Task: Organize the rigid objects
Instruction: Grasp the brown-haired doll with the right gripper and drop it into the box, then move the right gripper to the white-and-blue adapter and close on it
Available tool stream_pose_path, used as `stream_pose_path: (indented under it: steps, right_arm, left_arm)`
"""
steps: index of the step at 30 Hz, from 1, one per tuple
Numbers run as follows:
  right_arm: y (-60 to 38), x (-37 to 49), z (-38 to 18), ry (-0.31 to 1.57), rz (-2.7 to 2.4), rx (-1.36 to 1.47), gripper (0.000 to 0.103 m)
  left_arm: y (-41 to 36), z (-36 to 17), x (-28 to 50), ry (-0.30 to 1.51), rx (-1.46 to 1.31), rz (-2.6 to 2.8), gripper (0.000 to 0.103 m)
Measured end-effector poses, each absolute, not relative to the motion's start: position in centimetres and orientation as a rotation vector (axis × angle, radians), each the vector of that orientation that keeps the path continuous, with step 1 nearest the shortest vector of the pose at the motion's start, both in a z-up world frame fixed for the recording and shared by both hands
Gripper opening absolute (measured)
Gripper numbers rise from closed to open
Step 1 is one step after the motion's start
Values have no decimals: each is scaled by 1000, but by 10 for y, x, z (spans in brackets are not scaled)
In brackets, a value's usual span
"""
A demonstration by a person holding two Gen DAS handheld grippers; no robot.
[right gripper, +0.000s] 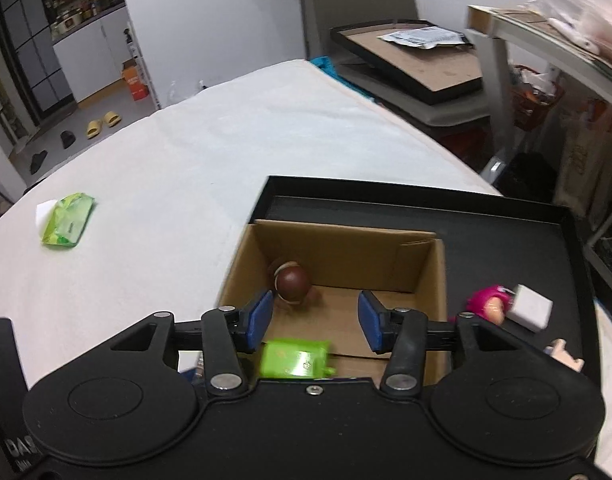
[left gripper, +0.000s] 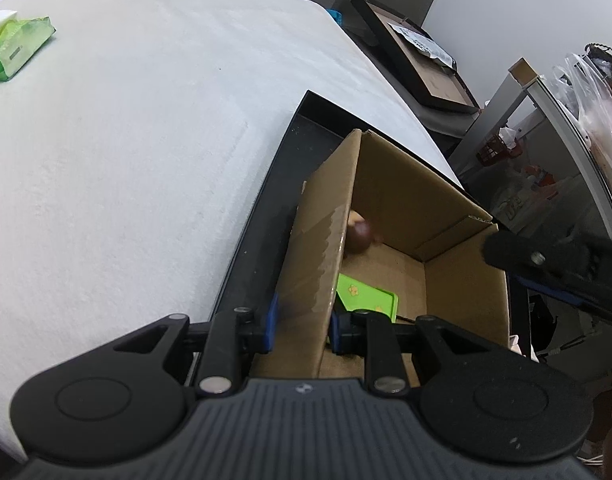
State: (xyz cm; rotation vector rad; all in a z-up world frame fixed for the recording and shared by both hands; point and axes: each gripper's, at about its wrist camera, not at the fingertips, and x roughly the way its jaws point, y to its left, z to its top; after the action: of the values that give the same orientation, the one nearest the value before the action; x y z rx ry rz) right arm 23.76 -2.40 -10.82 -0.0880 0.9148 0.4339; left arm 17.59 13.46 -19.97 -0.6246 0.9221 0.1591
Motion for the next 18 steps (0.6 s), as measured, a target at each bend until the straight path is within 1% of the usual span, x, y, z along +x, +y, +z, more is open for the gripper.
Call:
stream_pose_path:
  steps: [8, 9, 12, 14, 18]
  right_arm:
    - [-59, 235, -109, 920, 382, -68, 49]
    - [-63, 234, -110, 922, 376, -66, 50]
    - [-80, 230, -115, 926, 352, -45, 54]
    - [-92, 228, -119, 920, 326, -33, 60]
    - [-122, 223, -130, 905, 309, -3, 64]
  left_arm:
    - [133, -194, 181, 965, -586, 175, 25]
    - [132, -193, 181, 970, -571, 184, 27]
    - [126, -189, 183, 983, -534, 203, 29]
    - [123, -187, 184, 996, -511, 227, 32]
    - [115, -179, 185, 992, -460, 242, 37]
